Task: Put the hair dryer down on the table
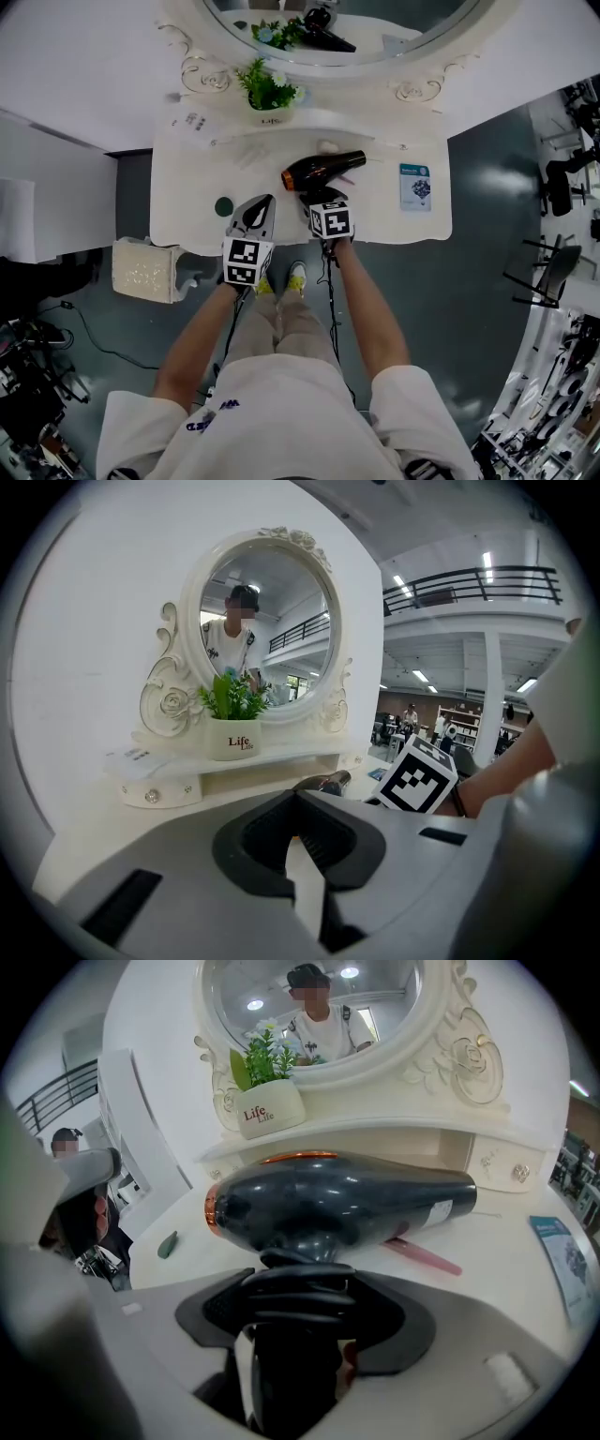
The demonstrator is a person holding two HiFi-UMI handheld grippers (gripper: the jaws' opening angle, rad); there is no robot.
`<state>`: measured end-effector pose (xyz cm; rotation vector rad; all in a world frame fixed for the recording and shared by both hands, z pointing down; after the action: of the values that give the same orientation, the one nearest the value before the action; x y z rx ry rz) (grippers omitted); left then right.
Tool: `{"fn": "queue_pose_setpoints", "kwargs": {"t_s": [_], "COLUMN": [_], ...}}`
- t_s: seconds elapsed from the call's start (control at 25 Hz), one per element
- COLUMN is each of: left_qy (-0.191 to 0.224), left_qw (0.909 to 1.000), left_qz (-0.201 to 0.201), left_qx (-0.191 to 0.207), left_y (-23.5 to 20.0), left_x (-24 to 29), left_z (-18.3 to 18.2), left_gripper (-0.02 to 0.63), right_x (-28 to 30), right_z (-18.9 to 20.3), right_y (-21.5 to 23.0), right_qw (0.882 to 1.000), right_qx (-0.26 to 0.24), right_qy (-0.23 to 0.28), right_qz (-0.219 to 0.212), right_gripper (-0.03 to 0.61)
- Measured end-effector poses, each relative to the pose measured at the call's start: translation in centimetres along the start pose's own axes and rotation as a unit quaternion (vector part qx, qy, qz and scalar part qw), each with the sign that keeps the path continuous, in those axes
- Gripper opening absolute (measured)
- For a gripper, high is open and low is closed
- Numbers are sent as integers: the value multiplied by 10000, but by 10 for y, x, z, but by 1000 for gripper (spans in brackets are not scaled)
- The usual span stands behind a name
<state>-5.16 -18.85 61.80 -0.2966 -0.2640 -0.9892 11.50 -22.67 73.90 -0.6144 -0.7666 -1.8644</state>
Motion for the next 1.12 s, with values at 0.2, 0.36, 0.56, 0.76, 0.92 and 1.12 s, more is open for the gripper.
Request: {"fn": "queue_pose_setpoints", "kwargs": {"t_s": [0.2,0.36,0.56,0.76,0.92,1.12], "left_qy": [-77,-5,52,259,380,522], "left_qw": [9998,9993,9992,9991,9989,9977], "left_qz": [-130,-294,-294,-253,-247,-391], "left_qx": [-126,-248,-258,-201,-102,179], "left_y": [-4,-13,-9,-8,-7,-13], "left_x": [-10,-20,-25,-29,-30,-34], "left_z": [-1,-8,-21,-45,-65,-95], "left_gripper": [8,8,8,8,8,8], "right_x": [-8,-15,-31,-59,-90,-131], "right_z": [-2,-9,-15,-38,-67,-115], "right_y": [-5,-9,-9,-20,-36,-50], "right_qw": [9996,9996,9991,9978,9949,9867], "right_qx": [-130,-61,-52,-74,-239,-277], "right_qy": [-98,25,77,460,915,1558], "right_qz": [219,262,405,475,353,372], "right_gripper": [369,373,371,370,368,357]}}
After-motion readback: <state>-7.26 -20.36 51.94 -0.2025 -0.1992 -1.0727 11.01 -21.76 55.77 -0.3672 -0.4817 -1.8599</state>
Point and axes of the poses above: the fingertips, and each gripper's own axes: x forward along the fingers, y to its right, z out of its underside, the point moved 6 cm from there along -x, backward along the fingers, and after that the axes turned 5 degrees about y, right-handed, at the moved point
